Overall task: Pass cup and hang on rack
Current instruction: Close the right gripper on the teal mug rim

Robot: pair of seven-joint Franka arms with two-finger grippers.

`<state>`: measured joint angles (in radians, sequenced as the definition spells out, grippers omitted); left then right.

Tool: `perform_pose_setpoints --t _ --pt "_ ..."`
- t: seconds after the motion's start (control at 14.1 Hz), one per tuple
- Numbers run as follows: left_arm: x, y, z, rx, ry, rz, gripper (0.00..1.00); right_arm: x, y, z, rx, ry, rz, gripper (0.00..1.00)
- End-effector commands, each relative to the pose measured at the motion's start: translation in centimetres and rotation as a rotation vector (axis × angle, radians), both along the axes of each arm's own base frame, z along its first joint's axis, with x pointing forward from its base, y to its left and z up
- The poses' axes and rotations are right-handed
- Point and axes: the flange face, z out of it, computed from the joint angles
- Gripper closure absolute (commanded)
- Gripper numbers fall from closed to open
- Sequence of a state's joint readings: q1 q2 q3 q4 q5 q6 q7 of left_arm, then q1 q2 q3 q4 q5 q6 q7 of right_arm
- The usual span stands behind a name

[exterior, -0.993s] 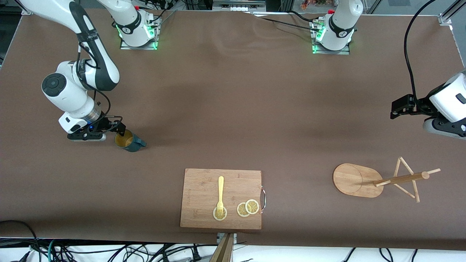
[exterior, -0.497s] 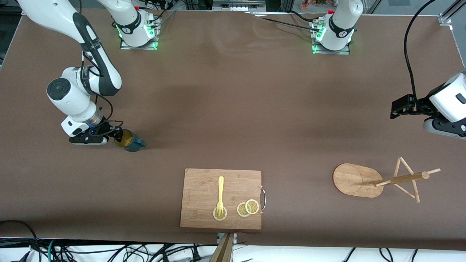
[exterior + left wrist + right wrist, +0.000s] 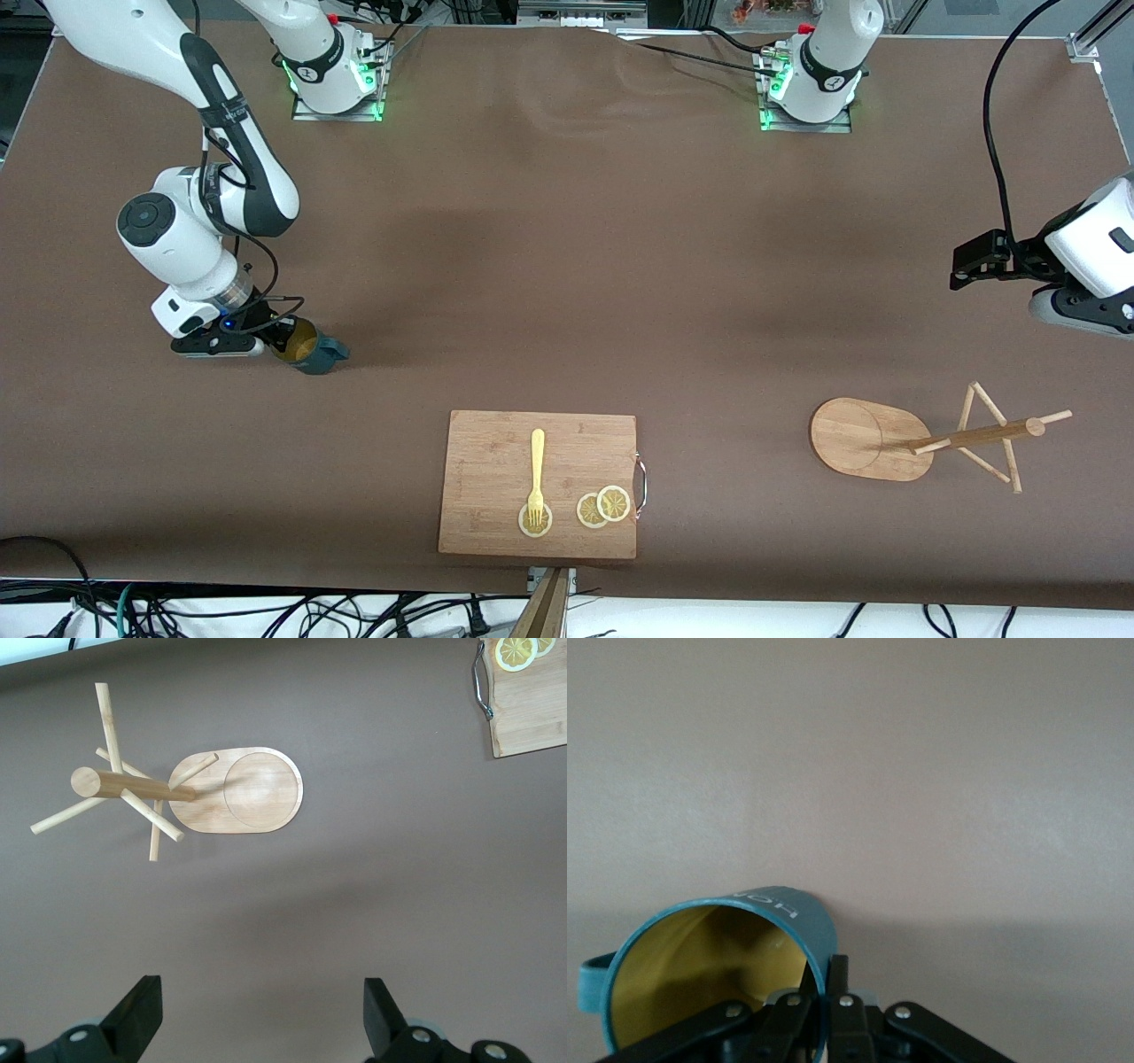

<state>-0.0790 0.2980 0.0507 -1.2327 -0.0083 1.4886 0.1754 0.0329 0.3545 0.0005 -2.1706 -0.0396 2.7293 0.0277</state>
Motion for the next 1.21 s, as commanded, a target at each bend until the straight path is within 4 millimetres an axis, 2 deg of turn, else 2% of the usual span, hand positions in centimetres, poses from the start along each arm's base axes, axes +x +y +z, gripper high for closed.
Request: perform_pose_setpoints --t 0.0,0.28,0.35,0.5,0.64,0.78,0.85,0.92,1.06,1.14 --pt "0.3 0.2 0.5 -0.007 -0.01 -0.003 0.0 1.3 1.9 2.7 -0.011 0.024 0.036 1.0" --pt "0.3 0.2 0.5 -0.007 -0.01 -0.004 0.0 3.2 10.1 9.6 0.01 0.158 0.073 1.0" --pt "0.3 0.2 0.5 -0.007 -0.01 -0.004 0.0 3.4 13.0 11.6 0.017 0.183 0.071 1.0" --pt "0.3 0.2 0.5 -0.007 -0.01 -0.004 0.0 3.1 18.7 13.9 0.025 0.191 0.026 1.0" --pt "0.3 0.2 0.5 -0.007 -0.01 -0.003 0.0 1.6 24.4 14.5 0.039 0.18 -0.024 1.0" --pt "0.4 0.2 0.4 -0.007 -0.008 -0.004 0.0 -0.3 29.9 14.1 0.047 0.175 -0.076 1.0" --pt "0.4 0.2 0.4 -0.007 -0.008 -0.003 0.0 -0.4 31.5 13.6 0.055 0.177 -0.098 1.0" --pt "0.4 0.2 0.2 -0.007 -0.005 -0.001 0.0 -0.8 33.3 12.4 0.056 0.19 -0.101 1.0" --pt "0.6 0.1 -0.1 -0.006 0.0 -0.004 0.0 -2.9 39.3 10.1 0.047 0.203 -0.044 1.0" --pt "0.6 0.1 -0.2 -0.008 0.003 -0.006 0.0 -3.0 41.2 8.9 0.051 0.208 -0.053 1.0"
